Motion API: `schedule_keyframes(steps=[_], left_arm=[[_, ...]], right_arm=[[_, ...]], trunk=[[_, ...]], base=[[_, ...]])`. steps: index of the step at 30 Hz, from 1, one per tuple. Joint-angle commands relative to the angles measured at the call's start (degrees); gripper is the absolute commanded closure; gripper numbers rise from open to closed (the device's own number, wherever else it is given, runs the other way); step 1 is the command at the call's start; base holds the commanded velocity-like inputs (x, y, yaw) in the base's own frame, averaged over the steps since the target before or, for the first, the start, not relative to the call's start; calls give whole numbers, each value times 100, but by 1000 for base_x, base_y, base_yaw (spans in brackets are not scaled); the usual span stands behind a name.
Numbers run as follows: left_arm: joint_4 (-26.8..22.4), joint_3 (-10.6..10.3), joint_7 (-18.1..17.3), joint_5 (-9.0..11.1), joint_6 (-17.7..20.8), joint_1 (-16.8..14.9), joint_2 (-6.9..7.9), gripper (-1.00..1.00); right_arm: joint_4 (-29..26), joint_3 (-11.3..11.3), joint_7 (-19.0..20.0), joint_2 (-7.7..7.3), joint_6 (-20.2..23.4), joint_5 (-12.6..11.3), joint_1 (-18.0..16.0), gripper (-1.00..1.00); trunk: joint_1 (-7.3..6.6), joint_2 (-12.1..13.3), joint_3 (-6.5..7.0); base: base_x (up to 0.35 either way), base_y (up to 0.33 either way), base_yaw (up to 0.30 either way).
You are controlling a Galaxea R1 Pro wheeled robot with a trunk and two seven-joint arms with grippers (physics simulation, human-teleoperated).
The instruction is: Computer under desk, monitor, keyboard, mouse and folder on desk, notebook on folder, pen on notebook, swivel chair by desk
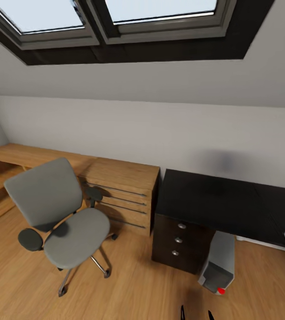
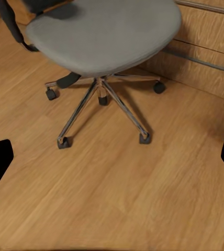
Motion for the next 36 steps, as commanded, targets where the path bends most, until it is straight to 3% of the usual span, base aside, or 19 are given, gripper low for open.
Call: schedule_keyframes(steps=[1,22,36], left_arm=[[3,-48,39,18,-15,-6,1,-100],[3,-64,29,17,-15,-6,10,-100],[3,-64,32,17,-15,-6,13,-100]], right_arm=[[7,48,-51,1,-12,2,-6,-100],[7,64,-41,-32,-12,19,-7,-100],[6,58,-43,-35,-12,9,-4,-100]], trunk=[[3,-11,-12],[3,-11,-32],[3,-11,-44]], base=[[0,0,286],[0,0,283],[0,0,45]])
